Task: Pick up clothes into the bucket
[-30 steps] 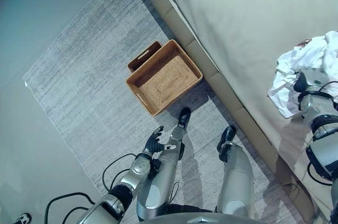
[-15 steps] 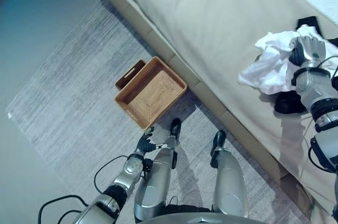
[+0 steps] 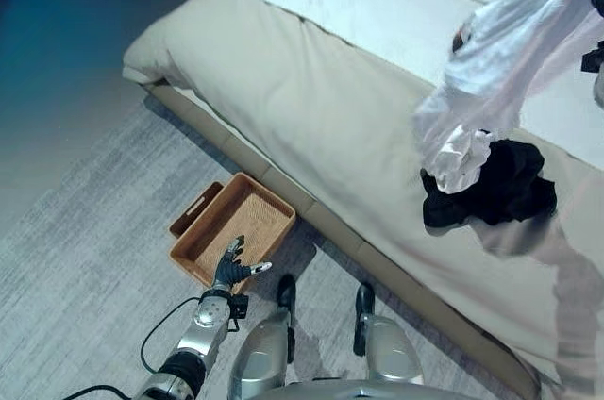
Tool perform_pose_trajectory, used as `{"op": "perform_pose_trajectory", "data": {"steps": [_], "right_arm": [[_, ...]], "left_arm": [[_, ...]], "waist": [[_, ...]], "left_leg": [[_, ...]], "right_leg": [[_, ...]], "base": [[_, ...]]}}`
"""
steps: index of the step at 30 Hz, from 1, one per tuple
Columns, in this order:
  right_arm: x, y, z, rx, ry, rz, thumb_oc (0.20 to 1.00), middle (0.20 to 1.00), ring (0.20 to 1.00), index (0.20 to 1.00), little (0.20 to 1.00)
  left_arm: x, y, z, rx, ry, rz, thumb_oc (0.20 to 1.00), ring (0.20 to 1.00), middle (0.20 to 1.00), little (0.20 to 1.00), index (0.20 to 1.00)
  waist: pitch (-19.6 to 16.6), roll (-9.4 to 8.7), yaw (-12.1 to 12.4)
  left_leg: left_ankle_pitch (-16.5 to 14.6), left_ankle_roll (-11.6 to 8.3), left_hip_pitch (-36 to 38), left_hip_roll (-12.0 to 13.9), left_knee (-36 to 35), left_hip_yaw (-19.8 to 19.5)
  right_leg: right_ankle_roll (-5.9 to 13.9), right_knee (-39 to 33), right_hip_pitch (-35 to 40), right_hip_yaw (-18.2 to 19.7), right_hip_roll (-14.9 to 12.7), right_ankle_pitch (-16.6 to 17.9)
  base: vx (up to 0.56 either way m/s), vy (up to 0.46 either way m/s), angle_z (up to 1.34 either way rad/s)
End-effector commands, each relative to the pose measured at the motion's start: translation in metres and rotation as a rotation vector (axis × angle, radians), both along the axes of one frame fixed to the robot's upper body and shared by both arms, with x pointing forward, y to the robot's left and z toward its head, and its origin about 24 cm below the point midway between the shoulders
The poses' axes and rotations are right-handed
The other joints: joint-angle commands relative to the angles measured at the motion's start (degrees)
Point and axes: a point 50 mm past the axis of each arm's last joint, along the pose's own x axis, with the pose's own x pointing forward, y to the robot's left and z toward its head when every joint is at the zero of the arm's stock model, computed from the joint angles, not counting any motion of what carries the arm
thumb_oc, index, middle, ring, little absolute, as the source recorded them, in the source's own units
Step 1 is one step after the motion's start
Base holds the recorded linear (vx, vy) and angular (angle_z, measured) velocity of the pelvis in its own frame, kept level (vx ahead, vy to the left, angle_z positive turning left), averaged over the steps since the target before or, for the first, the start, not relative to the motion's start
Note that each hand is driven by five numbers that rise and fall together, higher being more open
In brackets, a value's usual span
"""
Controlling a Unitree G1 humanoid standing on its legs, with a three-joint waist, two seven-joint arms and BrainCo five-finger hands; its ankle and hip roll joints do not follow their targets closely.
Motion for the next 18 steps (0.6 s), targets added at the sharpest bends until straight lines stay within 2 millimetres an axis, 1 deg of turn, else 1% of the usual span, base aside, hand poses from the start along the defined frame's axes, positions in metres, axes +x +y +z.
{"op": "perform_pose_trajectory", "data": {"steps": [1, 3, 4, 6, 8, 9, 10, 12, 13, 16, 18], "right_arm": [[-0.015, 0.015, 0.036, 0.091, -0.204, 0.158, 0.2, 0.2, 0.2, 0.2, 0.2], [-0.013, 0.026, 0.035, 0.159, -0.226, 0.263, 0.2, 0.2, 0.2, 0.2, 0.2], [-0.011, 0.028, 0.031, 0.194, -0.212, 0.301, 0.2, 0.2, 0.2, 0.2, 0.2], [-0.006, 0.04, 0.028, 0.214, -0.179, 0.37, 0.2, 0.2, 0.2, 0.2, 0.2], [-0.001, 0.054, 0.023, 0.233, -0.132, 0.452, 0.2, 0.2, 0.2, 0.2, 0.2], [-0.001, 0.054, 0.023, 0.233, -0.132, 0.453, 0.2, 0.2, 0.2, 0.2, 0.2], [0.002, 0.072, 0.017, 0.246, -0.082, 0.555, 0.2, 0.2, 0.2, 0.2, 0.2], [0.005, 0.077, 0.01, 0.264, -0.022, 0.601, 0.2, 0.2, 0.2, 0.2, 0.2], [0.006, 0.087, 0.006, 0.262, 0.015, 0.653, 0.2, 0.2, 0.2, 0.2, 0.2], [0.005, 0.103, 0.001, 0.227, 0.098, 0.736, 0.2, 0.2, 0.2, 0.2, 0.2], [0.005, 0.115, -0.003, 0.228, 0.143, 0.802, 0.2, 0.2, 0.2, 0.2, 0.2]], "left_arm": [[0.009, 0.002, 0.026, -0.029, -0.145, -0.057, 1.0, 1.0, 1.0, 1.0, 1.0], [0.021, -0.001, 0.051, -0.036, -0.253, -0.103, 1.0, 1.0, 1.0, 1.0, 1.0], [0.028, -0.005, 0.069, -0.034, -0.32, -0.141, 1.0, 1.0, 1.0, 1.0, 1.0], [0.037, -0.008, 0.093, -0.028, -0.411, -0.187, 1.0, 1.0, 1.0, 1.0, 1.0], [0.048, -0.014, 0.114, -0.041, -0.492, -0.209, 1.0, 1.0, 1.0, 1.0, 1.0], [0.048, -0.013, 0.114, -0.041, -0.492, -0.209, 1.0, 1.0, 1.0, 1.0, 1.0], [0.062, -0.024, 0.143, -0.053, -0.599, -0.242, 1.0, 1.0, 1.0, 1.0, 1.0], [0.073, -0.04, 0.165, -0.07, -0.67, -0.299, 1.0, 1.0, 1.0, 1.0, 1.0], [0.078, -0.051, 0.179, -0.093, -0.715, -0.335, 1.0, 1.0, 1.0, 1.0, 1.0], [0.089, -0.08, 0.204, -0.134, -0.777, -0.42, 1.0, 1.0, 1.0, 1.0, 1.0], [0.096, -0.1, 0.216, -0.163, -0.796, -0.468, 1.0, 1.0, 1.0, 1.0, 1.0]], "waist": [[-8.9, -3.73, -0.7], [-10.5, -3.69, -1.1], [-11.2, -3.84, -1.2], [-12.6, -3.9, -1.6], [-13.7, -3.93, -2.0], [-13.6, -3.96, -1.9], [-14.6, -3.85, -2.5], [-15.3, -3.86, -2.8], [-15.6, -3.77, -3.2], [-16.2, -3.6, -4.0], [-16.5, -3.47, -4.5]], "left_leg": [[-6.3, -0.15, 0.4, -0.8, 3.5, 1.5], [-6.3, -0.13, 1.8, -0.4, 2.4, 2.2], [-6.4, -0.11, 2.9, -0.2, 2.0, 2.7], [-6.8, -0.17, 4.2, 0.2, 1.7, 4.0], [-7.1, -0.15, 5.3, 0.5, 1.8, 4.9], [-7.1, -0.15, 5.4, 0.5, 1.7, 5.0], [-7.4, -0.2, 6.1, 0.8, 1.9, 5.9], [-7.6, -0.28, 6.7, 1.0, 2.0, 6.3], [-7.7, -0.3, 6.9, 0.9, 2.1, 6.5], [-8.1, -0.32, 7.5, 1.1, 2.5, 6.9], [-8.3, -0.3, 7.9, 1.2, 2.7, 7.3]], "right_leg": [[1.91, -1.6, 1.4, 1.3, -0.6, 1.7], [2.04, -3.0, 2.5, 1.9, -0.4, 2.1], [2.17, -3.9, 3.4, 2.4, -0.1, 2.5], [2.33, -5.1, 4.4, 3.4, 0.2, 2.8], [2.28, -5.6, 5.1, 4.4, 0.5, 3.0], [2.27, -5.6, 5.2, 4.5, 0.6, 3.0], [2.29, -5.8, 5.6, 5.1, 0.7, 3.0], [2.23, -6.0, 6.2, 5.5, 0.9, 2.8], [2.15, -6.0, 6.3, 5.6, 0.9, 2.8], [2.15, -5.8, 6.9, 5.8, 1.0, 2.6], [2.12, -5.7, 6.9, 6.2, 1.2, 2.6]], "base": [[0.07, -0.012, -0.17], [0.06, -0.006, -0.24], [0.06, -0.011, -0.23], [0.08, -0.008, -0.22], [0.06, -0.016, -0.3], [0.04, -0.025, -0.54], [0.04, -0.024, -0.4], [0.04, -0.031, -0.24], [0.02, -0.027, -0.28], [0.01, -0.017, -0.15], [0.01, -0.018, -0.09]]}}
